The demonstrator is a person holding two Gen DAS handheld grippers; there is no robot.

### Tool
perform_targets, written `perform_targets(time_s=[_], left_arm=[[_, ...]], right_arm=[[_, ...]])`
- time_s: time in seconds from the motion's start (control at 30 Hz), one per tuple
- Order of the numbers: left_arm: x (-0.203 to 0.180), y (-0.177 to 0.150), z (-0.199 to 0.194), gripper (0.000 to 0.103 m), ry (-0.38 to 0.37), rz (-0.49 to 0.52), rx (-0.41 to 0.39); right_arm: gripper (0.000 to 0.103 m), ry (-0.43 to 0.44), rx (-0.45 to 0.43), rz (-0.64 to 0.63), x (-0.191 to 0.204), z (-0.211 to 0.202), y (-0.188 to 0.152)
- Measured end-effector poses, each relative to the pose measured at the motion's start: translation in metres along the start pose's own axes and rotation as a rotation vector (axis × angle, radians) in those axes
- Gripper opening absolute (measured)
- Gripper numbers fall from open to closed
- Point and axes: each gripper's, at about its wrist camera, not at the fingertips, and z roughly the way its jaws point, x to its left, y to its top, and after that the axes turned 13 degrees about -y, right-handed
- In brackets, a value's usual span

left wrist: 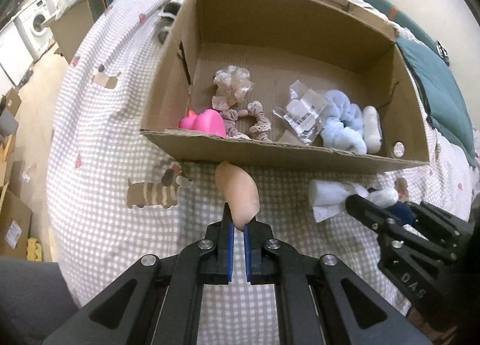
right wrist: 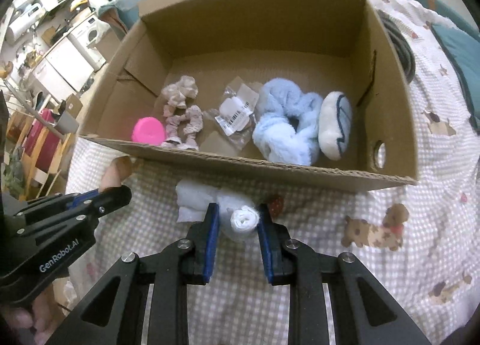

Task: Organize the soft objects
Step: 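Grasp the tan cylinder with the left tool while the right tool grasps the white sock bundle, then carry the cylinder and sock bundle over the box and lower them inside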

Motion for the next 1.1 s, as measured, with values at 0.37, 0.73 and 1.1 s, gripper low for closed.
perform_targets(time_s=[0.37,0.73,1.1], left_arm=[[-0.008,-0.015,-0.045,0.006,0.01,0.028,-0.045],[-0.028,0.017,-0.074,0.006,0.044,0.132,-0.099],[-0.043,0.066,-0.058,0.006,0.06,0.227,-0.114]], right_arm=[[0.027,0.046,-0.096,0.021,-0.021,-0.064,-0.009],[0.027,0.069,-0.181,0.061,-0.044,-0.095,0.014],[0.027,0.054,-0.214,0.045,-0.052,-0.081,0.057]])
